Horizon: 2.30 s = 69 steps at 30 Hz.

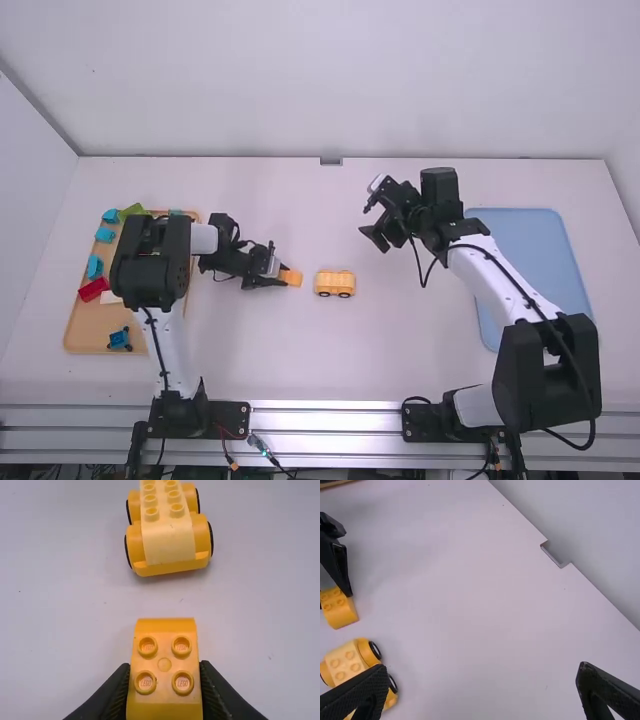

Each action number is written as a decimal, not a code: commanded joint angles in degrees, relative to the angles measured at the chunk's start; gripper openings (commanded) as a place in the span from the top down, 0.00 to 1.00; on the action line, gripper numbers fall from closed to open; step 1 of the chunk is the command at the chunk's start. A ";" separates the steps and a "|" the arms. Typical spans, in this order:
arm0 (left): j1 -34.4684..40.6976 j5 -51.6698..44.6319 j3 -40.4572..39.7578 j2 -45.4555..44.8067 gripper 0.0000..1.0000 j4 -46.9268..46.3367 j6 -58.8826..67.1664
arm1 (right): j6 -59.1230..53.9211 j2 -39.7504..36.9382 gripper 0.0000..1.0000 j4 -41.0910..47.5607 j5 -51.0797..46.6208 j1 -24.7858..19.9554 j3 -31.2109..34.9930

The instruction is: Assemble lego blocks to make yellow taxi

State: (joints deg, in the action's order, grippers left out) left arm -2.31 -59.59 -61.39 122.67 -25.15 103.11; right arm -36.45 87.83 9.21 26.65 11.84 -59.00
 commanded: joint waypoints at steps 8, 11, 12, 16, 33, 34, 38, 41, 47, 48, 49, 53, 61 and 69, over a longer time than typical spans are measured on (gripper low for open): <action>0.83 -2.58 -5.35 -5.29 0.76 -16.31 3.17 | -3.10 0.98 0.01 1.11 4.74 -0.22 -0.17; 2.08 -2.97 -6.43 -7.32 0.83 -18.12 2.75 | -8.50 4.15 0.01 1.77 9.79 -0.24 -0.17; 2.14 -2.97 -6.47 -7.39 0.84 -18.14 2.75 | -8.96 4.59 0.02 1.77 10.45 -0.24 -0.17; 4.35 -4.26 -6.69 -9.40 0.85 -17.44 -1.99 | -15.91 10.19 0.01 1.81 20.09 -0.33 -0.17; 16.17 4.55 -6.69 -9.99 0.96 -2.14 -29.53 | -28.59 14.80 0.01 11.19 27.85 -3.89 -0.17; 17.00 5.16 -6.69 -9.99 0.97 -1.77 -30.49 | -30.75 14.01 0.01 13.66 28.39 -4.61 -0.17; 18.38 4.59 -6.69 -10.16 0.98 -2.43 -30.91 | -40.52 12.41 0.01 22.53 30.58 -7.48 -0.17; 18.38 4.59 -6.69 -10.80 0.98 -3.69 -30.99 | -44.85 12.24 0.01 26.25 31.65 -8.83 -0.04; 18.45 4.90 -6.69 -11.91 0.98 -4.02 -33.27 | -41.40 13.07 0.01 10.45 36.79 -8.26 8.37; 18.49 4.79 -6.69 -12.04 0.98 -4.17 -33.27 | -37.70 14.05 0.01 4.55 37.40 -7.89 10.27; 18.53 4.81 -6.69 -12.20 0.98 -4.39 -33.27 | -34.51 15.02 0.01 -0.15 37.59 -7.54 11.56; 19.45 5.18 -6.36 -13.31 0.98 -4.79 -33.27 | -20.61 20.06 0.01 -18.80 37.79 -5.16 15.43; 21.59 10.82 -3.45 -16.28 0.98 -2.36 -38.34 | -24.39 25.00 0.01 -17.42 42.18 -3.69 13.88; 21.07 7.54 3.54 -20.52 0.98 5.27 -39.89 | -28.52 25.27 0.01 -14.40 40.72 -2.49 14.47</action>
State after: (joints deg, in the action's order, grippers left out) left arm 19.07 -49.56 -59.72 104.25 -20.32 64.16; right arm -63.77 112.38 -5.39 67.05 8.60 -44.03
